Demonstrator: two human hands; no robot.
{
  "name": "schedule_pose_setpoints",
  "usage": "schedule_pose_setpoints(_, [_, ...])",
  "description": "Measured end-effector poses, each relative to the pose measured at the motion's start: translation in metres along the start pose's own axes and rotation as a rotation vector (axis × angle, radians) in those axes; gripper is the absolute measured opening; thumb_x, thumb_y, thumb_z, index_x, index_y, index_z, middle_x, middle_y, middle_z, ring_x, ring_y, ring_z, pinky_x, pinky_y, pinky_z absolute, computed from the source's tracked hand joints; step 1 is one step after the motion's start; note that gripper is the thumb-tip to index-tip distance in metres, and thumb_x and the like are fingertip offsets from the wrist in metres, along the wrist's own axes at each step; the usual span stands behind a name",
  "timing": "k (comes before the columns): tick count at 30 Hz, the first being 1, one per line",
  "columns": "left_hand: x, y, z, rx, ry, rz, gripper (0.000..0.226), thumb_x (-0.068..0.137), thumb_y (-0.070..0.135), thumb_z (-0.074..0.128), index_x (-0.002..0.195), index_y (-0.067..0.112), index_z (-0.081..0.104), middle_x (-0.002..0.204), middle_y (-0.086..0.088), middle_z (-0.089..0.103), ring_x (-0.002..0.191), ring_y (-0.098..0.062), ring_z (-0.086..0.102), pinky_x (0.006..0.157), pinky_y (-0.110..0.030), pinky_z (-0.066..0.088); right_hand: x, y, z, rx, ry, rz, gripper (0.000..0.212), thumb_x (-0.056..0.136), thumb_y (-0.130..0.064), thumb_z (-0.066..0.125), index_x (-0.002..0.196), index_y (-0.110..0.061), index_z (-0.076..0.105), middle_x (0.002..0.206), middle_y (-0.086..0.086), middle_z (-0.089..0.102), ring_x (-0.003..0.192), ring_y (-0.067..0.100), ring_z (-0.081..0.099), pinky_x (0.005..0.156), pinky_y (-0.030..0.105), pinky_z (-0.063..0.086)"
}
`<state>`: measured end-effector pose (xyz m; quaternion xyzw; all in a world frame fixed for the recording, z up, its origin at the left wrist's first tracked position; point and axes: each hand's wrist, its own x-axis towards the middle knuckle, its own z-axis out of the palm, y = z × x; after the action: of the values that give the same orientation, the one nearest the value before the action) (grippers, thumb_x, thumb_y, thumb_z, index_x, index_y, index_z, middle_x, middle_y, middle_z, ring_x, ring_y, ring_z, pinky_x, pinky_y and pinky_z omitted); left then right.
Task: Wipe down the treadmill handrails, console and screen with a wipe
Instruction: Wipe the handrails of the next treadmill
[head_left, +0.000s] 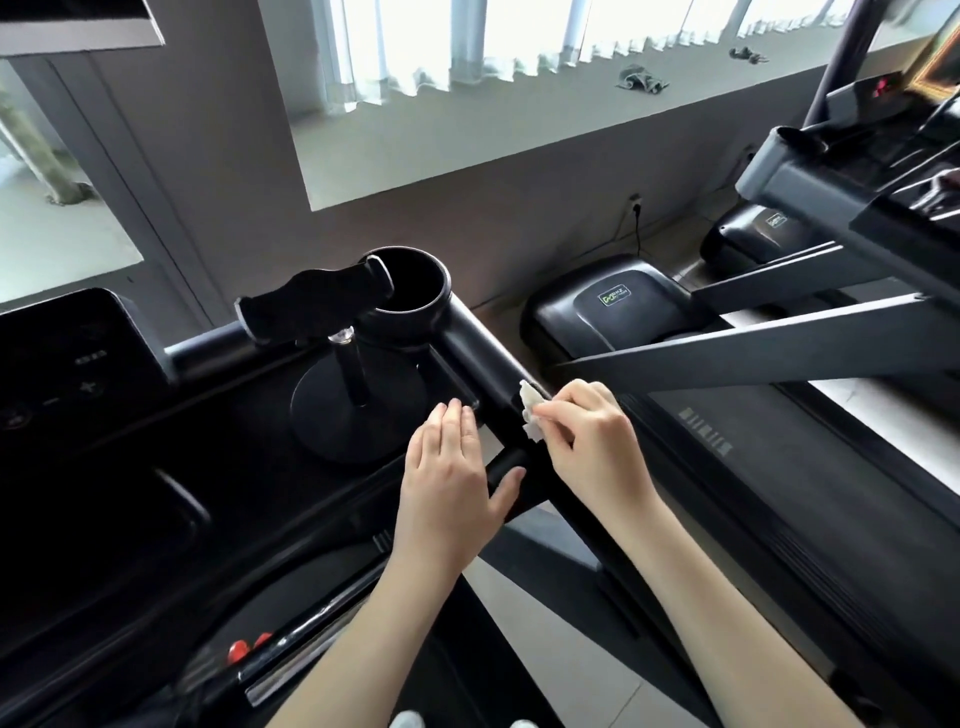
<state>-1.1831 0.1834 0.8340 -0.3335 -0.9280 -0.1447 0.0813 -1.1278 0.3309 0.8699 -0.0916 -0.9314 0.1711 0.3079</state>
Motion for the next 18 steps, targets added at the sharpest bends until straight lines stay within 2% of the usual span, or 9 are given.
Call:
schedule_pose_setpoints(3, [0.0,-0.002,0.001,-0.034,0.022,0.003,0.067,0.09,0.043,0.035,0.126,-0.009,0.055,0.128,-0.023,0.058,0.123,-0.036,0.054,0.102,-0.045,0.042,0.014,-0.006,0.016,-0.038,0.02,-0.038,0.011,0.08,0.002,0.067,0.077,-0.006,0.074,0.072,0.002,0.058,0.073,0.023,0.053,0.064,0.025,0.049])
schedule_pose_setpoints(5, [0.0,-0.001,0.0,-0.047,0.034,0.002,0.062,0.09,0.037,0.035,0.126,-0.01,0.056,0.127,-0.023,0.058,0.122,-0.036,0.054,0.101,-0.045,0.043,0.002,-0.007,0.015,-0.102,-0.027,-0.147,0.014,0.08,0.002,0.062,0.073,-0.006,0.071,0.074,0.002,0.059,0.076,0.023,0.053,0.062,0.03,0.053])
schedule_pose_setpoints(8, [-0.002,-0.001,0.0,-0.07,0.044,0.012,0.059,0.089,0.031,0.035,0.125,-0.011,0.056,0.127,-0.024,0.058,0.122,-0.035,0.054,0.101,-0.045,0.044,-0.028,-0.006,-0.002,-0.148,-0.054,-0.238,0.02,0.087,-0.004,0.053,0.079,-0.007,0.071,0.079,0.0,0.063,0.078,0.022,0.057,0.07,0.029,0.055])
schedule_pose_setpoints(13, [0.0,-0.002,0.001,-0.051,0.053,0.021,0.06,0.088,0.03,0.035,0.126,-0.012,0.055,0.126,-0.025,0.058,0.122,-0.036,0.054,0.102,-0.045,0.043,-0.007,-0.009,0.013,-0.194,0.05,-0.069,0.012,0.079,0.003,0.064,0.071,-0.004,0.07,0.076,0.003,0.062,0.076,0.026,0.055,0.061,0.037,0.055])
schedule_pose_setpoints(16, [-0.001,-0.002,0.001,-0.054,0.047,0.024,0.059,0.088,0.03,0.035,0.126,-0.012,0.054,0.127,-0.025,0.057,0.122,-0.037,0.054,0.101,-0.046,0.044,-0.033,-0.012,0.008,-0.247,0.023,-0.142,0.015,0.08,0.007,0.064,0.082,-0.006,0.071,0.078,0.002,0.061,0.077,0.025,0.055,0.066,0.034,0.056])
schedule_pose_setpoints(18, [-0.001,-0.002,0.001,-0.056,0.05,0.034,0.06,0.088,0.03,0.035,0.126,-0.012,0.054,0.127,-0.026,0.057,0.121,-0.037,0.054,0.099,-0.046,0.045,-0.053,-0.014,-0.003,-0.274,0.03,-0.123,0.017,0.077,0.008,0.069,0.085,-0.007,0.072,0.081,0.0,0.062,0.079,0.023,0.054,0.069,0.031,0.055])
